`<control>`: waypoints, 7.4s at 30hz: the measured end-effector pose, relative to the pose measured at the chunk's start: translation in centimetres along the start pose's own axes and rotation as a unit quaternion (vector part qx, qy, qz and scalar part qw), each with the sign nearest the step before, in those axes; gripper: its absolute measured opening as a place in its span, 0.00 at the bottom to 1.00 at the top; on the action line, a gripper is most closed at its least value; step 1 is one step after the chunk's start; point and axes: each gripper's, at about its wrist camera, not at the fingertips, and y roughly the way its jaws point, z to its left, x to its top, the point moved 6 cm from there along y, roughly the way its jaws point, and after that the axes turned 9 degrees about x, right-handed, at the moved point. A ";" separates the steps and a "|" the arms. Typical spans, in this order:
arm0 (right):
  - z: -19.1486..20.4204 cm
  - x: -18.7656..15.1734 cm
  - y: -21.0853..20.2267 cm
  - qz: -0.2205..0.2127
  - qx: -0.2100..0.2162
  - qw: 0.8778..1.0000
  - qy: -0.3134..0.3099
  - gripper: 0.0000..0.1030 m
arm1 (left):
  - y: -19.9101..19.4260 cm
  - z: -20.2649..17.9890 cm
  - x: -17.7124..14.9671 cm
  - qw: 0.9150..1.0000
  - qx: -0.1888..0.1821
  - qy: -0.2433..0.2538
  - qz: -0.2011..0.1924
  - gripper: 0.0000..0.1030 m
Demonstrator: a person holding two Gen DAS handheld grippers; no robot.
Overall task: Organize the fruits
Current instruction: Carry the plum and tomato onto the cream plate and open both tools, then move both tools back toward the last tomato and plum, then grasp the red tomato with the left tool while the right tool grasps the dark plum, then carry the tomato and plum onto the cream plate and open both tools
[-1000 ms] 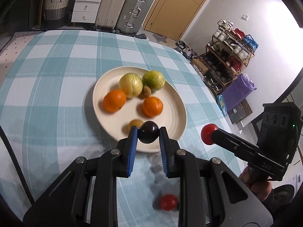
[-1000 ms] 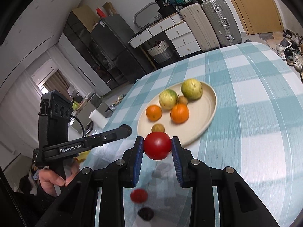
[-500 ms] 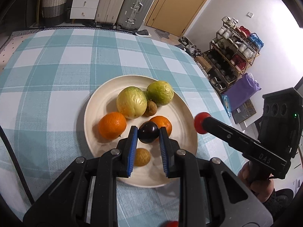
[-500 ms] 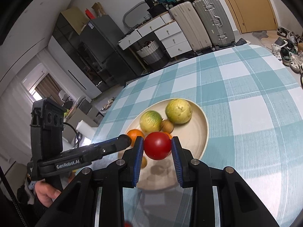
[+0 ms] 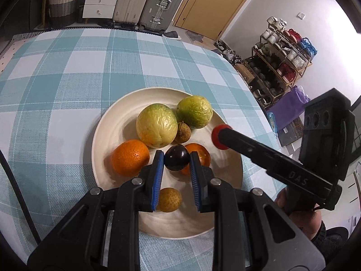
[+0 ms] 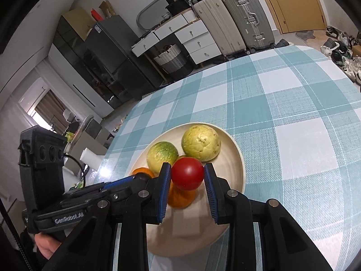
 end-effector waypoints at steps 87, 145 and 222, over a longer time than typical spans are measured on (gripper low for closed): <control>6.6 -14.9 -12.3 -0.054 -0.030 0.996 -0.065 0.99 | -8.5 -0.6 -17.5 0.998 0.055 0.004 -0.007 0.99; 8.9 -19.6 -6.8 0.065 -0.038 0.991 -0.110 0.75 | -11.6 2.7 -16.7 0.998 -0.057 -0.022 -0.015 0.24; 0.2 -2.9 -1.4 0.017 0.001 1.000 -0.002 0.25 | 0.0 -3.9 -4.0 0.999 -0.011 0.023 0.030 0.24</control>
